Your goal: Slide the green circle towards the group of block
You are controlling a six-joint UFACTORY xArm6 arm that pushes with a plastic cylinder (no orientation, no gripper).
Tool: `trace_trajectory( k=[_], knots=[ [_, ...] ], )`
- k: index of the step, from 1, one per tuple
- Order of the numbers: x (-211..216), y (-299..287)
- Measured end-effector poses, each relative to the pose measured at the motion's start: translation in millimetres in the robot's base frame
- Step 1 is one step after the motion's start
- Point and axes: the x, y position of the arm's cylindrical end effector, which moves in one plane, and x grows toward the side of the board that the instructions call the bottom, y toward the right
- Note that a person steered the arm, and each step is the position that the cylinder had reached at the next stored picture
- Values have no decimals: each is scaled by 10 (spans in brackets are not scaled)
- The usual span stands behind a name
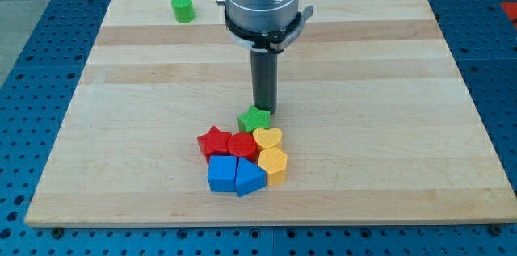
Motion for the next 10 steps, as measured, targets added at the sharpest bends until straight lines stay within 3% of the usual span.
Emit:
trace_trajectory(
  k=[4, 6, 8, 10],
  knots=[
    [-1878, -103],
    [-2656, -854],
    [-2645, -1267],
    [-2355, -1646]
  ],
)
